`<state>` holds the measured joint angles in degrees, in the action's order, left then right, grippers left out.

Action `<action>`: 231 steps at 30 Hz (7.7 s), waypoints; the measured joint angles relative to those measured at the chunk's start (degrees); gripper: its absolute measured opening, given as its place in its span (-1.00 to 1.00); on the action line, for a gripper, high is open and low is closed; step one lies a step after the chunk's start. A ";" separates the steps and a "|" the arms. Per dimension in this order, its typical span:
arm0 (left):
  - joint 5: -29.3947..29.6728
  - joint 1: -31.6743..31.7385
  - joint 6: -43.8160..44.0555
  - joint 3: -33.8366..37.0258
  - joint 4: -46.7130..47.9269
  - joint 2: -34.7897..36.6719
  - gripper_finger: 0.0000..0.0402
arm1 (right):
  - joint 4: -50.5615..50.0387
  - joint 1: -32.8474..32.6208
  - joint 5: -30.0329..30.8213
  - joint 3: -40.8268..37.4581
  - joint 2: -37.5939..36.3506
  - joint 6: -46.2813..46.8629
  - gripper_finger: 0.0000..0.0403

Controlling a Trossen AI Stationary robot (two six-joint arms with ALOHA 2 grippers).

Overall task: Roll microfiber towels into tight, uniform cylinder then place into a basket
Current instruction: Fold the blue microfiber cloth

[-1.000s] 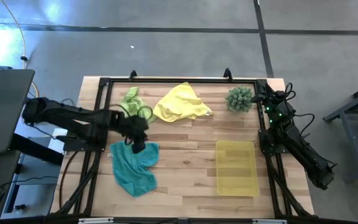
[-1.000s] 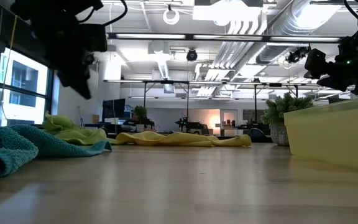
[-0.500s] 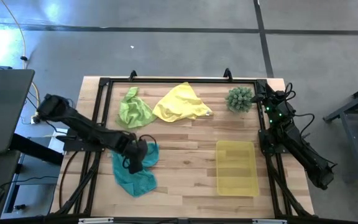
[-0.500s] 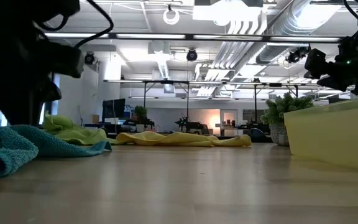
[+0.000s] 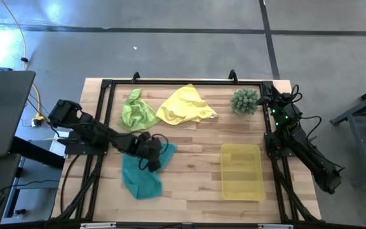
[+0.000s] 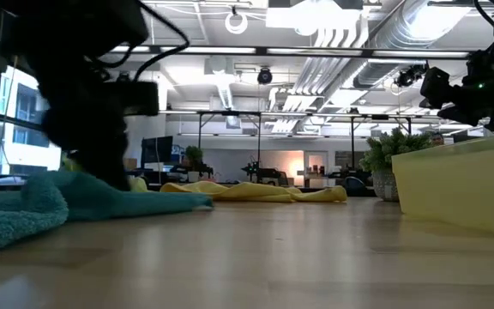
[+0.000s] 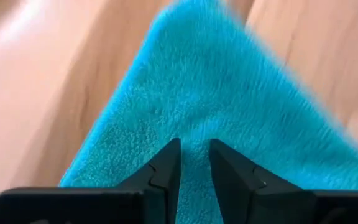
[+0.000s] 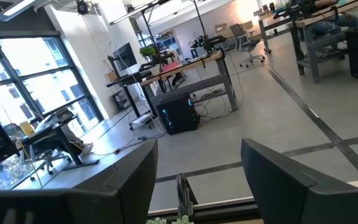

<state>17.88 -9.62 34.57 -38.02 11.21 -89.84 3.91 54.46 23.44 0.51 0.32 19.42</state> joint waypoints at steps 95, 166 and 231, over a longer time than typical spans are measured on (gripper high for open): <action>-7.27 -3.90 13.89 -17.93 29.64 -9.52 -0.62 | 18.96 -17.11 -21.77 0.07 8.50 3.11 0.11; -18.58 -11.57 16.31 -23.21 32.70 -9.55 -0.62 | 16.52 -51.03 -20.23 48.89 102.09 -19.42 0.11; -1.29 -13.56 41.12 0.86 21.79 21.14 -0.99 | -20.07 -41.18 -28.90 63.54 95.14 -21.19 0.11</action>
<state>16.58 -23.18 75.68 -37.17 33.00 -68.70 -16.16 13.28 -5.46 64.05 95.46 -1.77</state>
